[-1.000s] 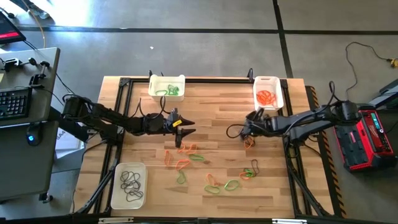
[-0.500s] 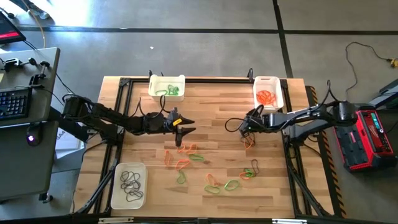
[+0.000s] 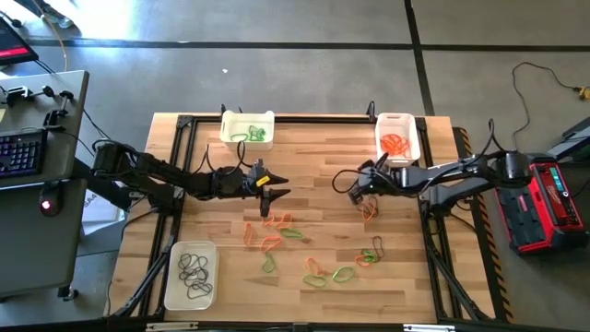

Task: Sort rubber bands into baskets
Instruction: Put the green rubber band into the top left white bin

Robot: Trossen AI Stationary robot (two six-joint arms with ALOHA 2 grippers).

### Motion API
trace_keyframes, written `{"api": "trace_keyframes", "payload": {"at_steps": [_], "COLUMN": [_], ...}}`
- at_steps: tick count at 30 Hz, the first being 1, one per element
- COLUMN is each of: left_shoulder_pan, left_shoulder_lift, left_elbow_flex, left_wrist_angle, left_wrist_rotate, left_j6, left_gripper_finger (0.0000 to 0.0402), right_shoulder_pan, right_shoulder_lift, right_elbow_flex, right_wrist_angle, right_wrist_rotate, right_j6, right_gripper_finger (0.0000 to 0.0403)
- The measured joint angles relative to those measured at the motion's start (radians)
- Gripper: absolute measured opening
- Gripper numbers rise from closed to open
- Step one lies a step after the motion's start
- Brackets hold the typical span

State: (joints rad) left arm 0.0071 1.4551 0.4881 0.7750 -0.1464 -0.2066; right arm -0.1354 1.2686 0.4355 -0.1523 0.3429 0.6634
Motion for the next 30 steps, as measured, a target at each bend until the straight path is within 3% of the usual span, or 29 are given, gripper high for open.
{"api": "trace_keyframes", "payload": {"at_steps": [6,12,15,17,21,30], "left_shoulder_pan": [-0.001,0.002,0.002,0.002,0.007,0.012], "left_shoulder_lift": [0.000,0.000,0.000,0.000,-0.032,-0.266], "left_elbow_flex": [0.000,0.000,0.000,-0.001,-0.051,-0.223], "left_wrist_angle": [0.002,0.001,0.001,0.003,0.042,0.104], "left_wrist_rotate": [-0.077,-0.101,-0.103,-0.104,-0.104,-0.074], "left_j6": [0.020,0.056,0.068,0.078,0.081,0.085], "left_gripper_finger": [0.0149,0.0073,0.0027,0.0007,0.0006,0.0001], "right_shoulder_pan": [0.007,0.007,0.006,0.001,-0.019,-0.070], "right_shoulder_lift": [0.013,0.057,0.092,0.128,0.219,0.461], "right_elbow_flex": [0.000,0.001,0.039,0.080,0.192,0.547], "right_wrist_angle": [0.214,0.408,0.420,0.419,0.420,0.420], "right_wrist_rotate": [0.018,0.022,0.023,0.018,-0.036,-0.158], "right_j6": [-0.076,-0.164,-0.201,-0.237,-0.308,-0.484], "right_gripper_finger": [0.0000,0.0000,0.0000,0.0000,0.0000,0.0000]}}
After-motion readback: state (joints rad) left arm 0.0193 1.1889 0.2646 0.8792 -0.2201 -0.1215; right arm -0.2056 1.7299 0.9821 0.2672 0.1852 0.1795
